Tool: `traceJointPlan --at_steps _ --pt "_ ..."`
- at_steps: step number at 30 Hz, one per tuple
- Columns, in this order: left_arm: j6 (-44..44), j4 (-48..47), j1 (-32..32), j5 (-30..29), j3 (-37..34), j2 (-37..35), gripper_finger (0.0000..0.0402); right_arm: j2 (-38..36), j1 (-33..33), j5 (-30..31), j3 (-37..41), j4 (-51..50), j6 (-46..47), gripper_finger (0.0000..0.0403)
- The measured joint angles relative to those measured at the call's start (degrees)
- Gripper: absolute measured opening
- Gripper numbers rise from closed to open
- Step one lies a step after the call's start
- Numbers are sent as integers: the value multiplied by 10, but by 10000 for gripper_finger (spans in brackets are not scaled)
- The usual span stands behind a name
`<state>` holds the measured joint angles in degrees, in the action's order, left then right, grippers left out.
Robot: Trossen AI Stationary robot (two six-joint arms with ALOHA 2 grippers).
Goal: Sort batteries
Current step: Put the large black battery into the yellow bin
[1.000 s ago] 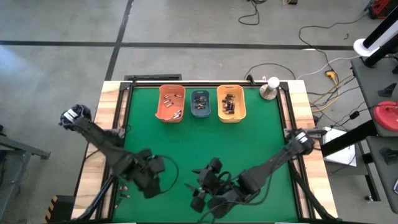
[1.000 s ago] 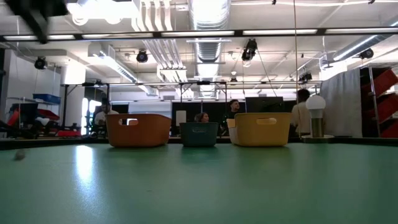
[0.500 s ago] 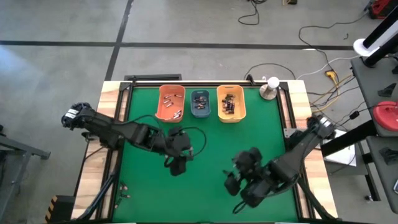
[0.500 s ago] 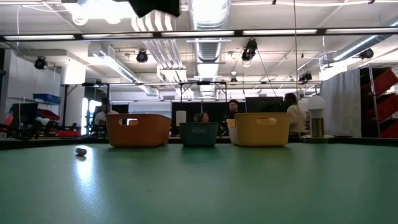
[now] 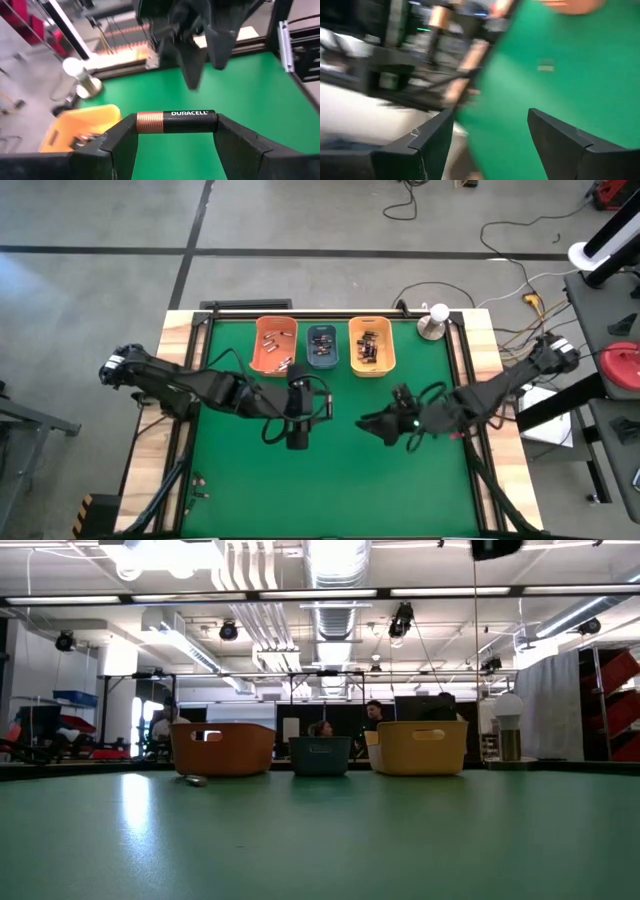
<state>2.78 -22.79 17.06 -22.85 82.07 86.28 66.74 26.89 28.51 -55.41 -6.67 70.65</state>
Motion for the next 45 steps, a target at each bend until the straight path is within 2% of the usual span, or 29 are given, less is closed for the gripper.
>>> traceJointPlan --at_steps 3,6,11,16,22,31,41,45 --pt "27 -2 -1 -18 19 2 211 5 -39 -45 30 139 -25 250" --pt "34 -16 -1 -23 39 5 211 10 -69 -63 34 193 -28 261" --pt "51 -17 -1 -27 63 11 211 35 -107 -128 -6 215 -61 275" --pt "57 -24 -1 -39 64 17 211 59 -128 -142 -62 215 -64 266" --pt "57 -23 -1 -56 64 15 211 79 -134 -155 -105 154 -45 230" --pt "58 -23 -1 -58 64 13 211 111 -137 -156 -130 147 -26 176" --pt "68 -29 -1 -58 64 9 211 110 -139 -139 -128 141 -21 81" --pt "73 -32 -1 -57 64 9 223 110 -139 -139 -127 139 -28 46"
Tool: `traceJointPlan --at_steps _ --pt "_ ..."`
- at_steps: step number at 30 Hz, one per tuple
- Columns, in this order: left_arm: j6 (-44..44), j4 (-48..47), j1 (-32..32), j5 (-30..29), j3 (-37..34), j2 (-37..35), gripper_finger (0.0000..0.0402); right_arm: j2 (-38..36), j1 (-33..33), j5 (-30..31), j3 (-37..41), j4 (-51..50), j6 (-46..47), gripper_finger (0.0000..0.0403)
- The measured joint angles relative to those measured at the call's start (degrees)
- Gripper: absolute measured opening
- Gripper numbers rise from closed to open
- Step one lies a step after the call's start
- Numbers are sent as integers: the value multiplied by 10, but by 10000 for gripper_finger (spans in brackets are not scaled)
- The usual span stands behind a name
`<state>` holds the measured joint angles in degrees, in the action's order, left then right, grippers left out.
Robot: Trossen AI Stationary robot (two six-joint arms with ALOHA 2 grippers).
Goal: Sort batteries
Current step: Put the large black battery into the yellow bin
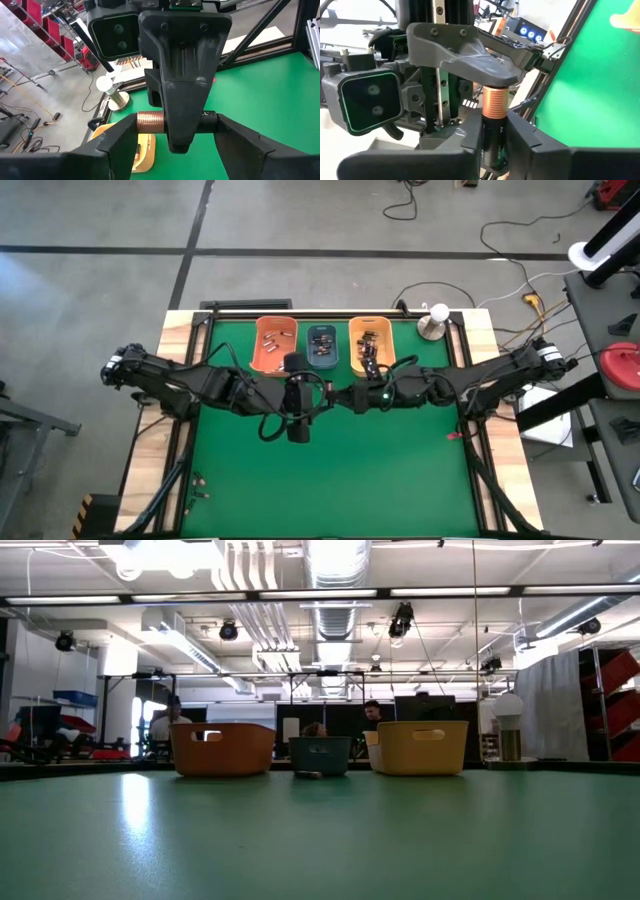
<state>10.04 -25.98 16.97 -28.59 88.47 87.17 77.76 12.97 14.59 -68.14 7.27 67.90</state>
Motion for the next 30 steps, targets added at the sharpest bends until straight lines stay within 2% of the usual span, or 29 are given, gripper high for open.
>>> traceJointPlan --at_steps 4,6,10,14,18,21,26,30 --pt "-6 -4 0 7 0 -1 250 -1 -4 -1 -1 -11 -25 46" --pt "-11 -15 0 7 0 -2 263 -4 -10 -5 -9 -50 -35 46" --pt "-38 -51 -4 1 0 -15 275 -17 -33 -14 -44 -160 -68 46" --pt "-84 -117 -5 -25 0 -24 273 -24 -75 -34 -103 -335 -140 46" --pt "-149 -177 -6 -55 -1 -33 268 -15 -142 -54 -157 -526 -257 46" --pt "-194 -193 -6 -71 -9 -36 265 1 -206 -83 -168 -616 -362 46" --pt "-271 -198 -6 -86 -25 -37 264 40 -303 -142 -159 -661 -540 46" --pt "-345 -203 -5 -97 -33 -35 264 93 -356 -147 -158 -676 -670 46"
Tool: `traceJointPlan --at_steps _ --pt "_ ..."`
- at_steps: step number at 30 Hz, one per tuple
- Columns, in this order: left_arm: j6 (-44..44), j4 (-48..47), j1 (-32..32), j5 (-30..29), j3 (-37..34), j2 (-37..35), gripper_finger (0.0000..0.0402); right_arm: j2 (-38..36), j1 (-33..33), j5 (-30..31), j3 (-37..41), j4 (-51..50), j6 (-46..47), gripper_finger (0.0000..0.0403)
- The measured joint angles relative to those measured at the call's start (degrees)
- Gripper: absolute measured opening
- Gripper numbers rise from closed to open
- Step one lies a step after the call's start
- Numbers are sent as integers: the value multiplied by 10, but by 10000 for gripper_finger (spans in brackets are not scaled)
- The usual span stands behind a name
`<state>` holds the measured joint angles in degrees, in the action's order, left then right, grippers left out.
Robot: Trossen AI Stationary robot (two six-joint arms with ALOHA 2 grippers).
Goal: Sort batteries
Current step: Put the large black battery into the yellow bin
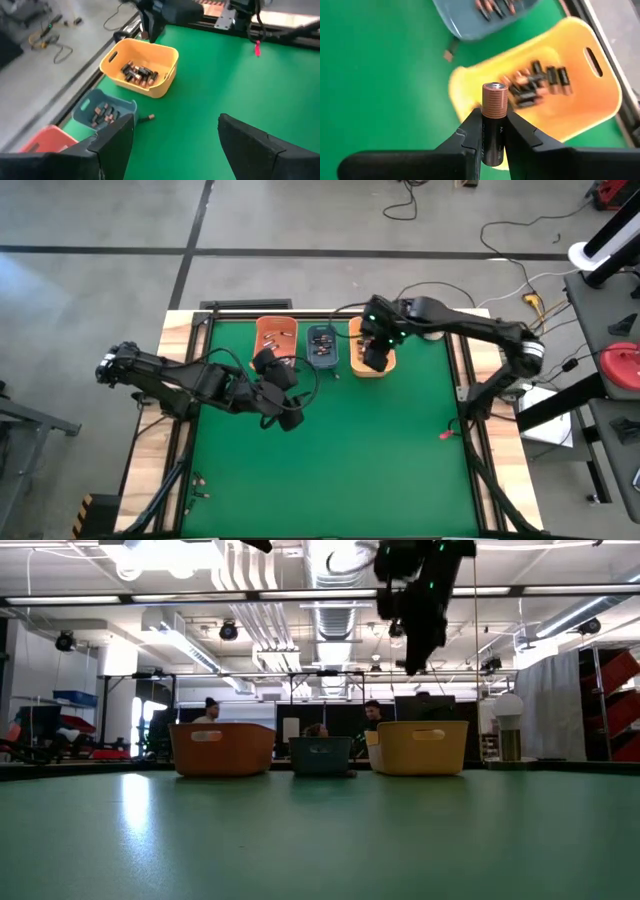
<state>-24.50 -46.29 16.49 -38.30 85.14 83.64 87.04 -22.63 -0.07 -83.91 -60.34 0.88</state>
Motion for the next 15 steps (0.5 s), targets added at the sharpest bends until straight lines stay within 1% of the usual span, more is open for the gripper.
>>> traceJointPlan --at_steps 3,5,12,15 --pt "-46 -1 5 -1 -5 0 264 41 -30 0 0 -4 -68 46" --pt "-60 -2 9 -1 -7 0 264 70 -45 0 0 -8 -103 46" --pt "-50 -15 10 -1 -7 -1 264 148 -72 0 0 -3 -203 52" --pt "-45 -24 9 -3 -7 -2 264 167 -80 0 0 7 -218 51"
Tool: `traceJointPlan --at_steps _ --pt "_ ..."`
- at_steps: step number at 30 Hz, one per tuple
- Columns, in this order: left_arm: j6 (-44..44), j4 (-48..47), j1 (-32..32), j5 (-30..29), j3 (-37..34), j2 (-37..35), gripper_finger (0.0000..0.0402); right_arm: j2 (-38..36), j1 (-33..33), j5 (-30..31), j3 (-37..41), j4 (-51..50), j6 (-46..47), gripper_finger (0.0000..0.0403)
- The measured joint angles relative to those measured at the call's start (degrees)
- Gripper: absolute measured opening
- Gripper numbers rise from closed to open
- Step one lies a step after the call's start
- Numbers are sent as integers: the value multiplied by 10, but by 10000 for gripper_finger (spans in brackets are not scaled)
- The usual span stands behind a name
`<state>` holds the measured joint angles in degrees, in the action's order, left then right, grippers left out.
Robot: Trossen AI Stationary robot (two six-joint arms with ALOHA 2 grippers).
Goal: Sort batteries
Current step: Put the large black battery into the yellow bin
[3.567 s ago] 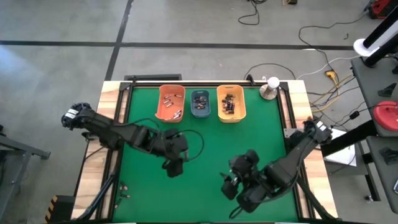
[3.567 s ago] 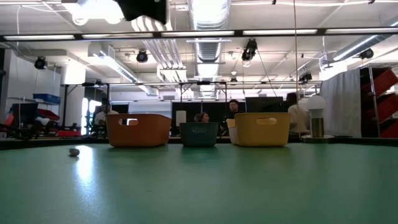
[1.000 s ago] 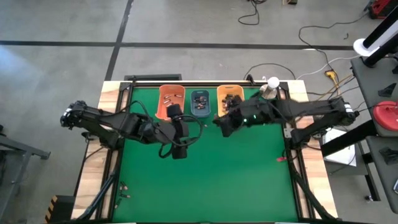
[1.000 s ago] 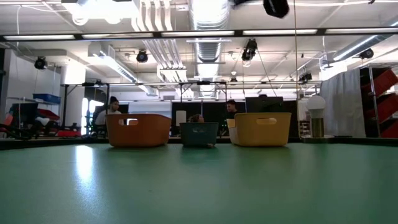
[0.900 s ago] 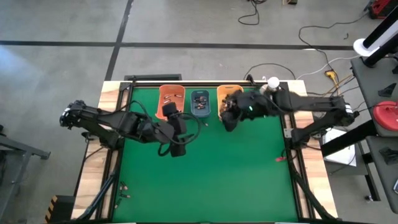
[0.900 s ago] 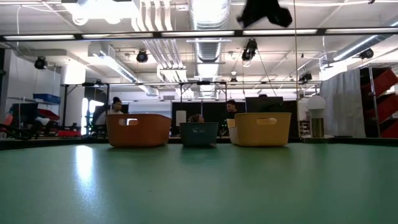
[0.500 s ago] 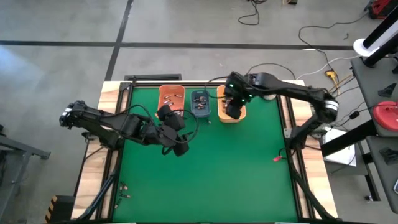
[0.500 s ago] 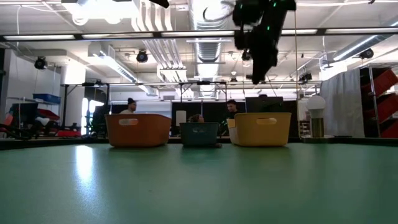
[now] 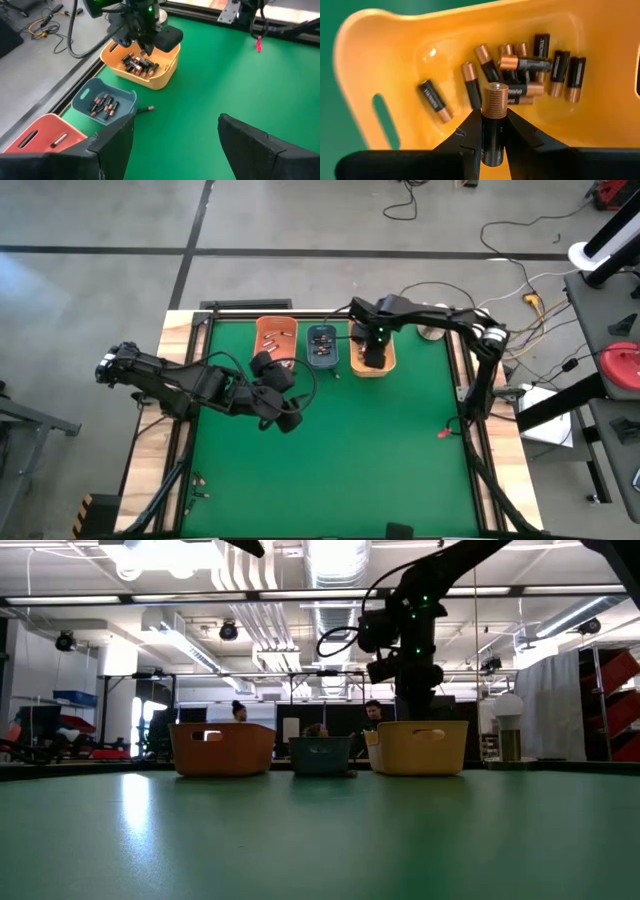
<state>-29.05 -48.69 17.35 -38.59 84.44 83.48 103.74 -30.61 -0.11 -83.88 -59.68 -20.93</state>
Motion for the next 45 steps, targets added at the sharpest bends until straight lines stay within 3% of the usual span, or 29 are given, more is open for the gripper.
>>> traceJointPlan --at_steps 14,36,45 --pt "1 -28 -1 -19 -10 0 264 25 -39 -44 0 52 -42 53" --pt "0 -52 -2 -25 -17 -10 264 86 -54 -7 0 78 -17 55" --pt "-2 -49 -3 -25 -17 -10 264 85 -54 -3 0 79 -22 93"
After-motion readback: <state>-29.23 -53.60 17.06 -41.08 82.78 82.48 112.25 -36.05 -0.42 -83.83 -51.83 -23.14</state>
